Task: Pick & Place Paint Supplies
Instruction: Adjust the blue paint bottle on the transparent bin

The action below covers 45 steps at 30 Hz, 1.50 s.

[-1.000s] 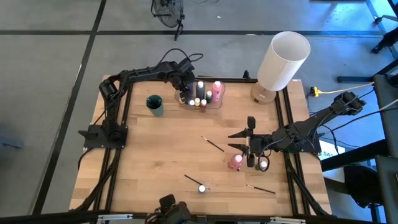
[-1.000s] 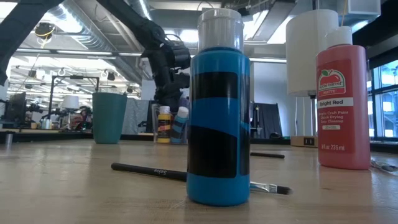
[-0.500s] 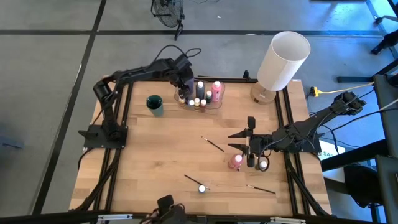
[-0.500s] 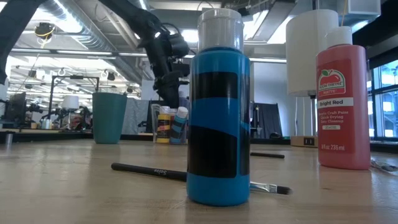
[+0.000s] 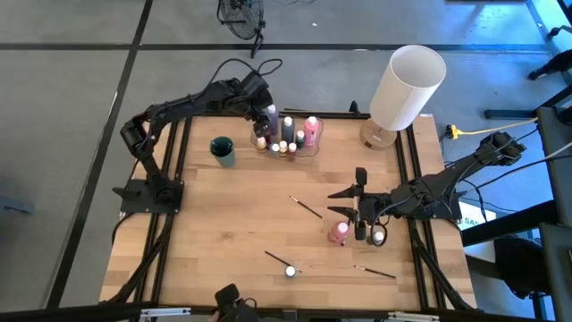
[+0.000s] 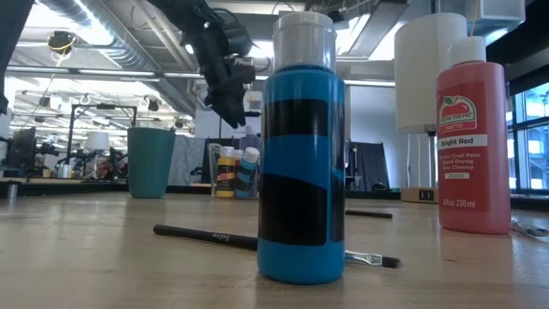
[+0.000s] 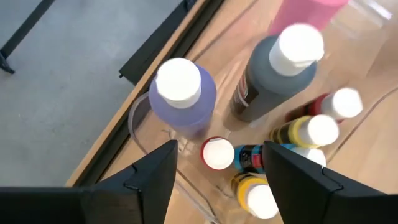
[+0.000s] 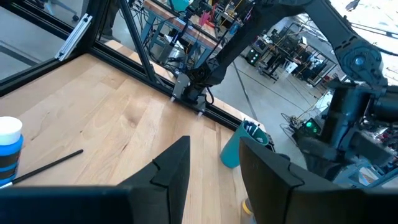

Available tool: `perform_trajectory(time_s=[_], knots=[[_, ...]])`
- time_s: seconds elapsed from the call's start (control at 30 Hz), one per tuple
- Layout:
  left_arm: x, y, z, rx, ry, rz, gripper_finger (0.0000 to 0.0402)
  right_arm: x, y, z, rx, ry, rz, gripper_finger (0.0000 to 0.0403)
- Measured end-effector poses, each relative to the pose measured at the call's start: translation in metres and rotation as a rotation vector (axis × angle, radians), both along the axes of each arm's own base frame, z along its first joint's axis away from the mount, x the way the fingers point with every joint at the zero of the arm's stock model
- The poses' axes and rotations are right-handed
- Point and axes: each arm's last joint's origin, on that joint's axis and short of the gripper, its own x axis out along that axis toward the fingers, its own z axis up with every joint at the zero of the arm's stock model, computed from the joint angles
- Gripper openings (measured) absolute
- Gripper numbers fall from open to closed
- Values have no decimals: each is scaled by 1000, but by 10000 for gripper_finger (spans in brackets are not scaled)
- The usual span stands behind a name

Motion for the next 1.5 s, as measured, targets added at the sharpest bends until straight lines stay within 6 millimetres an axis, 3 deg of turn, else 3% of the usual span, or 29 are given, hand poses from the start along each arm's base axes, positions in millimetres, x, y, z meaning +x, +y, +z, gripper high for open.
perform_trajectory(time_s=[0.23, 0.63, 1.03, 1.2, 1.5], knots=[[-2, -16, 18, -2, -58, 20, 227, 0, 0, 0, 0, 0, 0, 140], [18, -50, 19, -24, -66, -137, 226, 0, 0, 0, 1, -2, 0, 140], [40, -109, 18, 285, 163, -266, 226, 0, 0, 0, 2, -3, 0, 140], [44, -113, 14, 258, 156, -312, 226, 0, 0, 1, 6, -10, 0, 140], [50, -98, -4, 210, 192, -225, 226, 0, 0, 2, 13, -22, 1, 140]])
